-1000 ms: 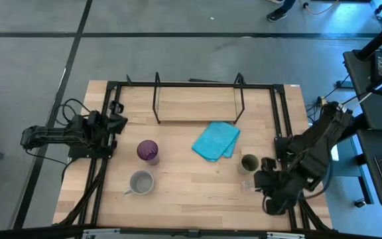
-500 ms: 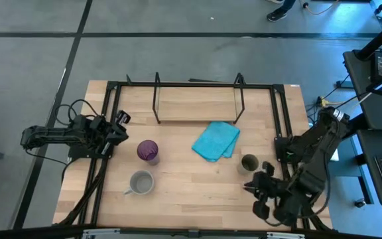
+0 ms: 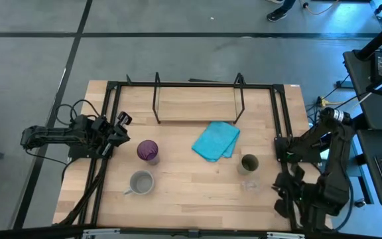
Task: Stack small to large cups/mugs on shelf
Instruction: Put the transparent mug on the shelf
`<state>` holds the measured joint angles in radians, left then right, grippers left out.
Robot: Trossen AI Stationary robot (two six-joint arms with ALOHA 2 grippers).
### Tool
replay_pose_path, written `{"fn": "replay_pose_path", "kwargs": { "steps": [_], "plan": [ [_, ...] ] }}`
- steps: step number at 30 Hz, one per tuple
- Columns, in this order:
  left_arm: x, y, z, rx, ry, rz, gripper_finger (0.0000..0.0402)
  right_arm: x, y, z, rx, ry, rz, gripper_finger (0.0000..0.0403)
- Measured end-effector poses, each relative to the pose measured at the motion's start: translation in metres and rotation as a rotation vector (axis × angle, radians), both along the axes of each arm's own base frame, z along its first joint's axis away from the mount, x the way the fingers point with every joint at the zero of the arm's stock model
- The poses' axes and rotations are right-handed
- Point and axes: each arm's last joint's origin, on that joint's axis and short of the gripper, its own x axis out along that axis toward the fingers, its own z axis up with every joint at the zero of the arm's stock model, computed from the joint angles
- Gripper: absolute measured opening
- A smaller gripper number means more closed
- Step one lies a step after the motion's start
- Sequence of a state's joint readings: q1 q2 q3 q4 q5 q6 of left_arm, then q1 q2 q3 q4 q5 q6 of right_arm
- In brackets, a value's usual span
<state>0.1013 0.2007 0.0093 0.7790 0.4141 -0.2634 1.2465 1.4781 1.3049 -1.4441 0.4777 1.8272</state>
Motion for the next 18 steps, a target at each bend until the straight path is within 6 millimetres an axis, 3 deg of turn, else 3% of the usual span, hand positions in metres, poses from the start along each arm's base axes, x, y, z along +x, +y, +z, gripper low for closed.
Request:
{"fn": "replay_pose_path", "kwargs": {
  "steps": [5, 10, 18],
  "plan": [
    [0.000, 0.000, 0.000, 0.000, 0.003, 0.000, 0.0011, 0.000, -0.010, -0.024, -0.065, 0.007, -0.059, 0.0054],
    [0.000, 0.000, 0.000, -0.040, 0.016, -0.016, 0.0011, 0.003, -0.028, -0.032, -0.023, -0.009, -0.067, 0.0054],
    [0.001, 0.001, -0.001, -0.054, 0.022, -0.003, 0.0011, -0.009, -0.063, -0.029, 0.333, 0.077, -0.127, 0.0054]
  ]
}}
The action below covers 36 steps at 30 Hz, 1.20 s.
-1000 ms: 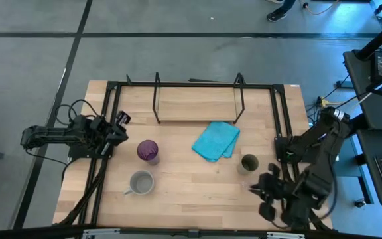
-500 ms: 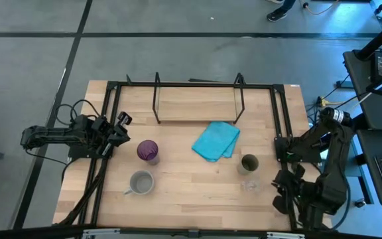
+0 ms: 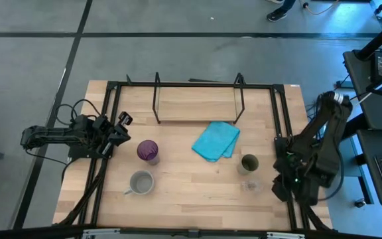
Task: Stack small to large cups/mugs on shelf
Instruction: Put the transparent mug on the shelf
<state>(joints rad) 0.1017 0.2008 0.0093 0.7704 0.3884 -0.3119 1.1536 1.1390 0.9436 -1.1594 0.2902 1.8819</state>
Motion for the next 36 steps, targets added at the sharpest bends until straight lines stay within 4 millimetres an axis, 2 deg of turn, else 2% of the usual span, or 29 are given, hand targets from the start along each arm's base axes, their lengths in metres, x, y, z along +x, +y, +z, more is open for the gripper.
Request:
{"fn": "replay_pose_path", "kwargs": {
  "steps": [6, 11, 18, 22, 26, 30, 33, 36],
  "plan": [
    [0.000, 0.000, 0.000, -0.003, 0.000, 0.004, 0.0011, 0.007, -0.013, 0.015, 0.149, -0.216, -0.112, 0.0054],
    [0.000, 0.000, 0.000, -0.003, -0.001, 0.012, 0.0011, 0.013, -0.021, 0.024, 0.122, -0.410, -0.192, 0.0054],
    [0.000, 0.000, 0.000, -0.003, -0.001, 0.013, 0.0011, 0.022, -0.019, 0.030, 0.158, -0.551, -0.278, 0.0054],
    [0.000, 0.000, 0.000, -0.002, -0.001, 0.015, 0.0011, 0.032, -0.012, 0.039, 0.317, -0.655, -0.431, 0.0054],
    [0.000, 0.000, 0.000, -0.002, -0.001, 0.015, 0.0012, 0.043, -0.012, 0.047, 0.351, -0.774, -0.514, 0.0054],
    [0.000, 0.001, 0.000, -0.007, -0.002, 0.024, 0.0012, 0.054, -0.014, 0.059, 0.261, -0.935, -0.528, 0.0054],
    [0.000, 0.001, 0.000, -0.023, -0.004, 0.049, 0.0012, 0.061, -0.018, 0.075, 0.074, -1.098, -0.544, 0.0054],
    [0.000, 0.002, 0.000, -0.034, -0.005, 0.066, 0.0012, 0.067, -0.023, 0.084, -0.095, -1.160, -0.564, 0.0054]
  ]
}}
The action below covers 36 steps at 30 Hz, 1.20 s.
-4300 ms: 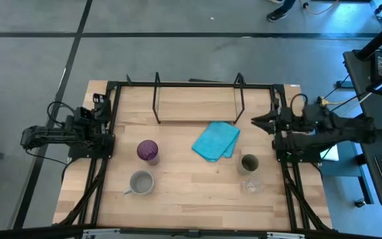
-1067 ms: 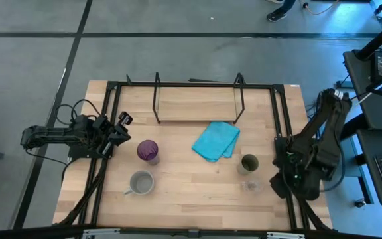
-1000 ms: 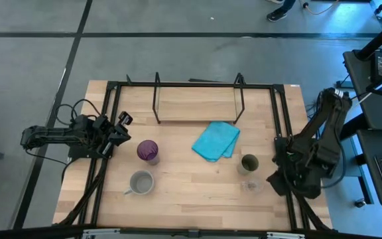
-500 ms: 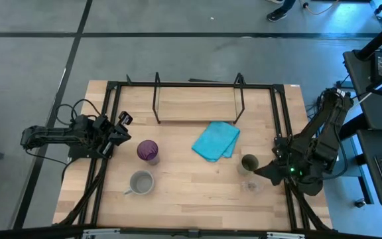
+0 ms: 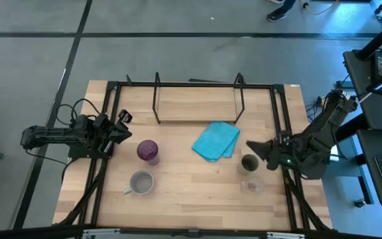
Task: Stack small to large cups/mugs on shelf
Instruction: Put the transparent mug on the shelf
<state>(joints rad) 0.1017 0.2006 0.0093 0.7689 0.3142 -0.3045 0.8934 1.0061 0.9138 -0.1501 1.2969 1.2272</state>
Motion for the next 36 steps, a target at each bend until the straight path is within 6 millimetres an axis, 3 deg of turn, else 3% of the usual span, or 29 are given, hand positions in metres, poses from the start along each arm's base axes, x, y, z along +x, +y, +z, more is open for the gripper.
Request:
{"fn": "replay_pose_path", "kwargs": {
  "steps": [6, 12, 16, 19, 21, 24, 28, 36],
  "plan": [
    [0.000, 0.000, 0.000, -0.004, 0.001, -0.003, 0.0011, 0.009, -0.014, 0.006, -0.140, 0.087, 0.068, 0.0054],
    [0.000, 0.000, 0.000, -0.005, 0.001, -0.004, 0.0011, 0.001, -0.033, 0.036, -0.171, 0.281, 0.121, 0.0054],
    [0.000, 0.000, 0.000, -0.005, 0.001, -0.004, 0.0011, -0.006, -0.045, 0.055, -0.129, 0.537, 0.176, 0.0054],
    [0.000, 0.000, 0.000, -0.005, 0.001, -0.004, 0.0011, -0.010, -0.048, 0.059, -0.022, 0.854, 0.223, 0.0054],
    [0.000, 0.000, 0.000, -0.005, 0.002, -0.005, 0.0011, -0.005, -0.041, 0.057, 0.084, 0.995, 0.287, 0.0054],
    [0.000, 0.000, 0.000, 0.000, 0.001, -0.002, 0.0012, 0.003, -0.032, 0.050, 0.167, 1.041, 0.340, 0.0054],
    [0.001, 0.000, -0.002, -0.001, 0.023, -0.002, 0.0011, 0.011, -0.016, 0.028, 0.266, 1.225, 0.376, 0.0054],
    [0.003, 0.000, -0.004, -0.003, 0.051, -0.004, 0.0011, 0.000, 0.022, -0.008, 0.456, 1.401, 0.218, 0.0054]
  ]
}}
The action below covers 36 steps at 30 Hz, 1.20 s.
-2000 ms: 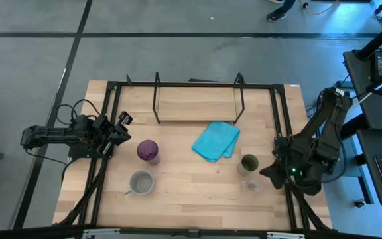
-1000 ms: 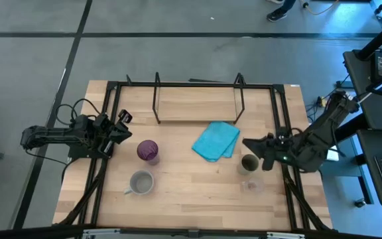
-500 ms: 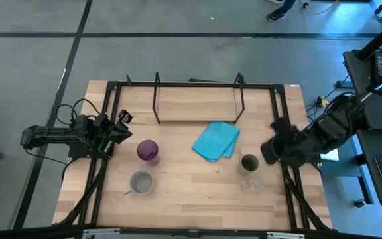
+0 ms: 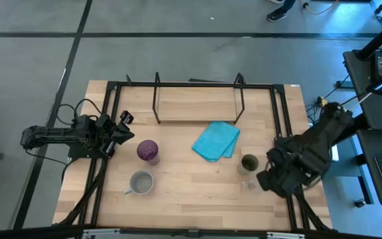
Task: Stack small to large cups/mugs on shelf
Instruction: Put the transparent mug on the shelf
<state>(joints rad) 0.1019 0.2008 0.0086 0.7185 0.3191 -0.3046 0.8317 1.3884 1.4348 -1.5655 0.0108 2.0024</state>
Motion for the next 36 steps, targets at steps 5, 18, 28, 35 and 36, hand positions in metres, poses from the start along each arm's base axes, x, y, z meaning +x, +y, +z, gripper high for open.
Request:
{"fn": "replay_pose_path", "kwargs": {
  "steps": [5, 18, 28, 35, 36],
  "plan": [
    [0.000, 0.000, 0.000, 0.000, 0.004, -0.001, 0.0011, 0.001, 0.023, -0.013, -0.037, -0.017, -0.115, 0.0058],
    [0.002, -0.001, -0.004, 0.011, 0.054, -0.046, 0.0011, 0.032, 0.055, -0.058, -0.038, 0.180, -0.217, 0.0184],
    [0.002, -0.001, -0.004, 0.011, 0.054, -0.048, 0.0012, 0.056, 0.075, -0.086, -0.055, 0.061, -0.196, 0.0189],
    [0.002, -0.001, -0.005, 0.010, 0.057, -0.048, 0.0011, 0.061, 0.079, -0.099, -0.109, 0.062, -0.100, 0.0183],
    [0.002, -0.001, -0.005, 0.009, 0.057, -0.049, 0.0011, 0.062, 0.079, -0.100, -0.118, 0.058, -0.081, 0.0179]
  ]
}}
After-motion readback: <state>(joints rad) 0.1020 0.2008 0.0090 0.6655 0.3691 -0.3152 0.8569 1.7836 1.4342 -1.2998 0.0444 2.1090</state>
